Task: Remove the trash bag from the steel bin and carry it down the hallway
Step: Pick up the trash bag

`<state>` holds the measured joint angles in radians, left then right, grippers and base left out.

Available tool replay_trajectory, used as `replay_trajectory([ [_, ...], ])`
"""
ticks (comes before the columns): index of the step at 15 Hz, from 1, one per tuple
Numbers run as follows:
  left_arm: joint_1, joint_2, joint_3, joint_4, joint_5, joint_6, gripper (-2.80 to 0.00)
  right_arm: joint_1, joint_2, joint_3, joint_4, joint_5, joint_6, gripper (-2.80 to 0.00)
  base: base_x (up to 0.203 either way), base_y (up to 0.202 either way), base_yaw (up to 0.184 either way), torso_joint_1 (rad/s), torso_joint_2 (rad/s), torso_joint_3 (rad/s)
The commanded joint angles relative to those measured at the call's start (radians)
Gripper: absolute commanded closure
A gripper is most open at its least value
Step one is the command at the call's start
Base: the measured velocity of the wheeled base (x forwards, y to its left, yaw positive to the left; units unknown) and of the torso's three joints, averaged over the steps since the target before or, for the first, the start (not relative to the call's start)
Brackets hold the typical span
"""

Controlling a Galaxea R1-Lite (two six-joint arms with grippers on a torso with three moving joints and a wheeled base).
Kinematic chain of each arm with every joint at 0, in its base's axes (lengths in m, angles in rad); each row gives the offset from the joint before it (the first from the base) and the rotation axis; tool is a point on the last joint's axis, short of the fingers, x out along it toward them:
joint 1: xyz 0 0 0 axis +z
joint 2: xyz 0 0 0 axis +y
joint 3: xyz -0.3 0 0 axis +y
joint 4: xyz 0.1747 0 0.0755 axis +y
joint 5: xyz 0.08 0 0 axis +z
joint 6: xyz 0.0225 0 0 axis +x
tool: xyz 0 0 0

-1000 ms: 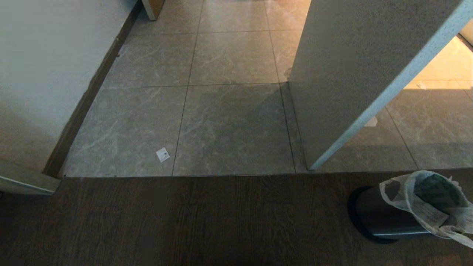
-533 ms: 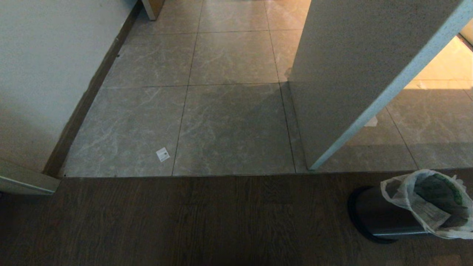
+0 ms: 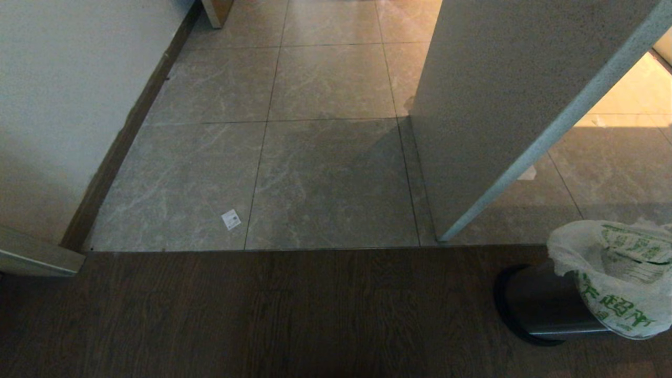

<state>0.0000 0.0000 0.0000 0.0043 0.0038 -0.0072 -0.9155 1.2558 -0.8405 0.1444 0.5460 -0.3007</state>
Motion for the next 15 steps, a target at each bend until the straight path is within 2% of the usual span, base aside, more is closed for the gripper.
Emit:
replay_trajectory([
  [1,0.000,0.000,0.000,0.000,0.001,0.000,0.00,0.047,-0.240,-0.066,0.140,0.018,-0.074,0.00,0.000,0.000,0.000,0.000,0.00,0.000],
  [4,0.000,0.000,0.000,0.000,0.001,0.000,0.00,0.083,-0.364,-0.160,0.260,0.064,-0.160,0.00,0.000,0.000,0.000,0.000,0.00,0.000],
  [8,0.000,0.000,0.000,0.000,0.001,0.000,0.00,0.106,-0.477,-0.188,0.273,0.070,-0.256,0.00,0.000,0.000,0.000,0.000,0.00,0.000],
  [10,0.000,0.000,0.000,0.000,-0.001,0.000,0.00,0.166,-0.520,-0.154,0.289,0.074,-0.224,0.00,0.000,0.000,0.000,0.000,0.00,0.000],
  [13,0.000,0.000,0.000,0.000,0.000,0.000,0.00,0.301,-0.591,0.010,0.308,0.083,-0.098,0.00,0.000,0.000,0.000,0.000,0.00,0.000],
  [15,0.000,0.000,0.000,-0.001,0.000,0.000,0.00,0.439,-0.635,0.163,0.280,-0.028,-0.032,0.00,0.000,0.000,0.000,0.000,0.00,0.000],
])
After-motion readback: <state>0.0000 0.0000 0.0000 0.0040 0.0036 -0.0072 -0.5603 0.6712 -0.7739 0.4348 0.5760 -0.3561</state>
